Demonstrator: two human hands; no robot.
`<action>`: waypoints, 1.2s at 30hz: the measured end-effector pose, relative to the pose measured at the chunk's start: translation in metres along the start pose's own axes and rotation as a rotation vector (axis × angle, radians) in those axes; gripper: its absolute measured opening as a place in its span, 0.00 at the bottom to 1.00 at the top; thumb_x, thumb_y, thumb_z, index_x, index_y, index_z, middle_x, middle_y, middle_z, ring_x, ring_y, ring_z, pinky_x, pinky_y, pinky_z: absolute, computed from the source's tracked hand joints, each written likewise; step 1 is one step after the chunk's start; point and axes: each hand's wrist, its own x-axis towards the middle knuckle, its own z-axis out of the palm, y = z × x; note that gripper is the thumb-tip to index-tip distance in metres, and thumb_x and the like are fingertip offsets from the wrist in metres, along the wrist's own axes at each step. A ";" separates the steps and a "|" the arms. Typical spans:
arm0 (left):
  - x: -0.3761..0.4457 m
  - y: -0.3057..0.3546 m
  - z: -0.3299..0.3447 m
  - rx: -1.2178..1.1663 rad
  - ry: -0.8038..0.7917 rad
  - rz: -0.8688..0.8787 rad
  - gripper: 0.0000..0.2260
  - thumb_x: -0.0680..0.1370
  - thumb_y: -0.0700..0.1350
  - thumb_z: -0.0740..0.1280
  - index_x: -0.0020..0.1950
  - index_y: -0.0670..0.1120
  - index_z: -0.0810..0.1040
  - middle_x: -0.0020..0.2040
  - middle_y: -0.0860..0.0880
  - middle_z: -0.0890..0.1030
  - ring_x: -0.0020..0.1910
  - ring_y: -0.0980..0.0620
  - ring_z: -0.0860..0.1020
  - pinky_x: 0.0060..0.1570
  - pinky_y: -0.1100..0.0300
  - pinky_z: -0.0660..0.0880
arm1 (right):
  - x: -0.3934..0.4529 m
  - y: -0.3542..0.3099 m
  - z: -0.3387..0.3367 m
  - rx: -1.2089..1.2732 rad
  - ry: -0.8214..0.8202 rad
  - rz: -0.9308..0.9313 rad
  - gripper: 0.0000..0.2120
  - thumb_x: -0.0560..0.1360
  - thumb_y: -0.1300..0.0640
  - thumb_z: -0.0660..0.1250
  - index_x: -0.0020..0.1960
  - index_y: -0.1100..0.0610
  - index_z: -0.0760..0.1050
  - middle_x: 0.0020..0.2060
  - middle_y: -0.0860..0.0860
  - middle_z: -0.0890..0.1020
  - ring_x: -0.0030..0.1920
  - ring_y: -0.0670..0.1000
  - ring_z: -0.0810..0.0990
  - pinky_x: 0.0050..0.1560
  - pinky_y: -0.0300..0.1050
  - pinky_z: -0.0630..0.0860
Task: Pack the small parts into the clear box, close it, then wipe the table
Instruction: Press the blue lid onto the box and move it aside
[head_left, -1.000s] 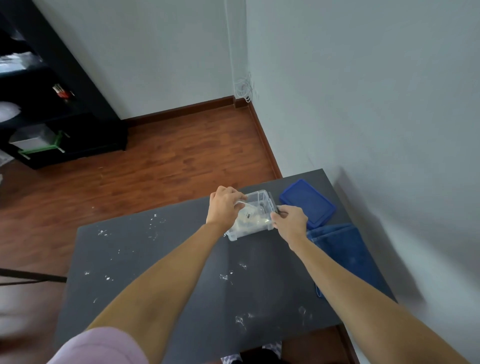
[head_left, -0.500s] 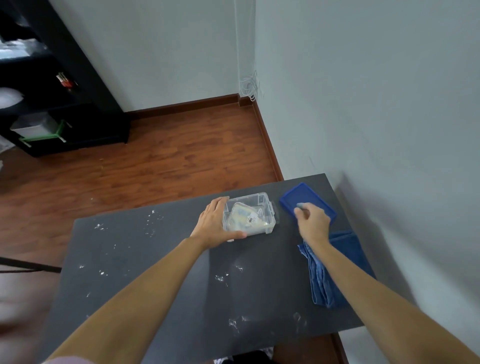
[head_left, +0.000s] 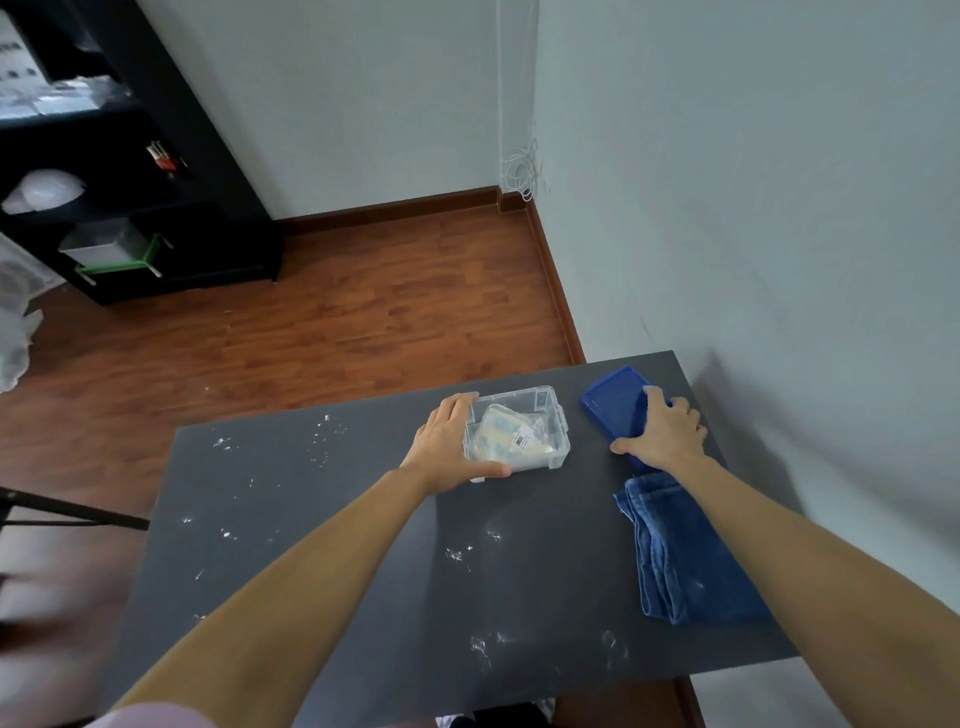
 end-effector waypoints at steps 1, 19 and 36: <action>0.000 0.000 0.000 -0.017 -0.015 -0.013 0.53 0.59 0.68 0.74 0.76 0.54 0.52 0.74 0.52 0.60 0.74 0.49 0.61 0.72 0.46 0.61 | 0.000 -0.001 -0.004 0.028 0.008 0.000 0.51 0.62 0.42 0.79 0.76 0.51 0.56 0.71 0.63 0.66 0.70 0.65 0.66 0.68 0.62 0.65; -0.012 -0.005 -0.018 -0.783 -0.114 -0.340 0.36 0.74 0.66 0.62 0.77 0.60 0.50 0.75 0.52 0.65 0.70 0.47 0.70 0.60 0.50 0.70 | -0.048 -0.100 -0.030 -0.130 -0.257 -0.652 0.56 0.61 0.54 0.80 0.80 0.56 0.50 0.78 0.52 0.58 0.78 0.55 0.55 0.76 0.53 0.61; -0.017 -0.007 -0.011 -0.828 -0.101 -0.210 0.27 0.79 0.47 0.65 0.76 0.59 0.59 0.69 0.52 0.71 0.52 0.51 0.77 0.45 0.57 0.75 | -0.043 -0.116 -0.018 -0.205 -0.276 -0.702 0.56 0.61 0.54 0.80 0.80 0.55 0.50 0.79 0.52 0.58 0.78 0.56 0.57 0.76 0.53 0.62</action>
